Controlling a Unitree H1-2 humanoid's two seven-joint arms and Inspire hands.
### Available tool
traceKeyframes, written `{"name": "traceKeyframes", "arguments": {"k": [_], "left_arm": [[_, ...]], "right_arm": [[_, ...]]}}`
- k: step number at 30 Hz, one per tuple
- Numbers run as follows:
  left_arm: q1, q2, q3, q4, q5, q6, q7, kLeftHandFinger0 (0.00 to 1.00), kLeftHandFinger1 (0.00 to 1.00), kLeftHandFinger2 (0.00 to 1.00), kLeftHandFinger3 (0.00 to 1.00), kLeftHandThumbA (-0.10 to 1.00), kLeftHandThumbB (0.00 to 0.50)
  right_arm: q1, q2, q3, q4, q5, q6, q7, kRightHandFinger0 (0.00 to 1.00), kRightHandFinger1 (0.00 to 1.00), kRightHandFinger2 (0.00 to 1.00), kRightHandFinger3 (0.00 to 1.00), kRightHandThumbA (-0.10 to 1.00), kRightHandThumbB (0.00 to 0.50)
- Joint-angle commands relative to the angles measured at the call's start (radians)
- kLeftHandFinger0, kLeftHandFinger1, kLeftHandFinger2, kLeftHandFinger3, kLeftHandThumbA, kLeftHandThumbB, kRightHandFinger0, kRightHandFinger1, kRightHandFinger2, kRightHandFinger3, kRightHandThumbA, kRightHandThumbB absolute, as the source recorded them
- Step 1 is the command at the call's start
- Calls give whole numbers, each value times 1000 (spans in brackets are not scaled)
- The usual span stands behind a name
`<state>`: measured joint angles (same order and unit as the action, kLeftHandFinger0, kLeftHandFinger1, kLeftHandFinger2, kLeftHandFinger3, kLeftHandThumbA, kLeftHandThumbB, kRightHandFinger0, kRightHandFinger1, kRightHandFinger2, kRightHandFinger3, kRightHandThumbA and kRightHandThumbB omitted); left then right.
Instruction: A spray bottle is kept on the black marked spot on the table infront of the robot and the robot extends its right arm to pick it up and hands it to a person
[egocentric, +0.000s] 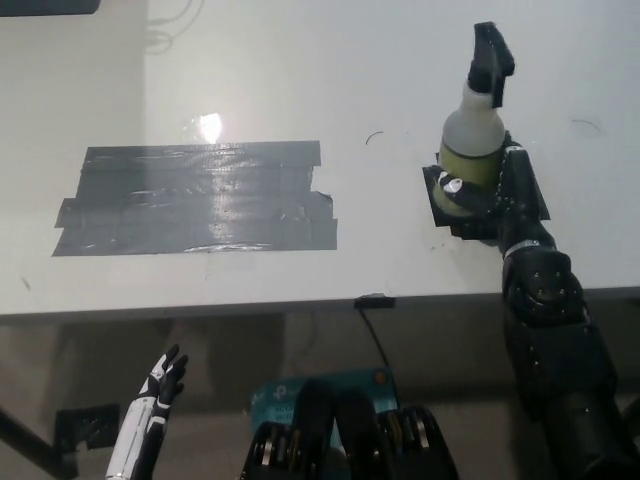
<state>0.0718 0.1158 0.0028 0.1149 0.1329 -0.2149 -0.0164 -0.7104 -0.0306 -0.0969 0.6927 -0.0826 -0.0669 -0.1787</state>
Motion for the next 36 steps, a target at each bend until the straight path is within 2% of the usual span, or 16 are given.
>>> {"name": "traceKeyframes", "arguments": {"k": [1,3,7,11,14,16,17,20,21,23,24,26,28,31,34,36], "left_arm": [[-7,11,-6,-18,7,-32,3,1000,1000,1000,1000,1000,331],[-12,12,-8,-16,13,-35,4,1000,1000,1000,1000,1000,331],[-17,12,-6,-19,9,-24,1,1000,1000,1000,1000,1000,335],[-16,13,-7,-19,12,-25,1,1000,1000,1000,1000,1000,316],[-28,23,-8,-21,14,-22,-6,1000,1000,1000,1000,1000,313],[-28,25,-10,-20,17,-25,-6,1000,1000,1000,1000,1000,313],[-28,26,-11,-19,20,-27,-5,1000,1000,1000,1000,1000,311],[-48,32,-12,-11,25,-22,-6,1000,1000,1000,1000,1000,311],[-48,33,-14,-10,29,-24,-6,1000,1000,1000,1000,1000,296],[-45,32,-17,-10,31,-24,-8,1000,1000,1000,1000,1000,295],[-45,31,-17,-10,30,-22,-9,1000,1000,1000,1000,1000,294],[-43,31,-18,-16,23,-16,-15,1000,1000,1000,1000,1000,284],[-41,30,-20,-19,22,-11,-18,1000,1000,1000,1000,1000,280],[-46,33,-22,-16,27,-17,-17,1000,1000,1000,1000,1000,275],[-52,35,-25,-15,25,-23,-22,1000,1000,1000,1000,1000,270],[-54,33,-26,-21,15,-13,-29,1000,1000,1000,1000,1000,268]], "right_arm": [[-69,12,2,24,-38,-48,-106,21,308,687,634,-100,147],[-67,12,1,55,-29,-55,-105,39,393,758,759,-100,134],[-64,7,16,74,-36,-81,-106,61,427,769,767,-100,131],[-62,-5,33,65,-44,-64,-99,81,473,812,827,-100,126],[-52,-15,48,3,-16,-47,-29,31,443,779,814,-100,114],[-40,-10,37,-63,55,12,49,30,467,775,801,-100,105],[-23,0,28,-173,139,135,125,45,482,831,838,-100,136],[-9,8,57,-367,207,318,213,1,418,827,863,-100,148],[-8,14,70,-423,240,380,242,0,398,817,868,-100,153],[-7,26,79,-488,287,458,274,0,392,818,853,-100,150],[-6,28,79,-500,297,474,278,0,392,819,851,-100,151],[-13,44,83,-528,343,526,290,0,365,774,772,-100,162],[-24,49,111,-529,448,537,274,0,366,781,714,-100,181],[-38,53,137,-519,493,537,264,0,348,773,742,-100,165],[-58,58,167,-482,543,537,253,0,390,793,788,-100,186],[-70,56,186,-455,576,537,235,0,383,799,795,-100,192]]}}
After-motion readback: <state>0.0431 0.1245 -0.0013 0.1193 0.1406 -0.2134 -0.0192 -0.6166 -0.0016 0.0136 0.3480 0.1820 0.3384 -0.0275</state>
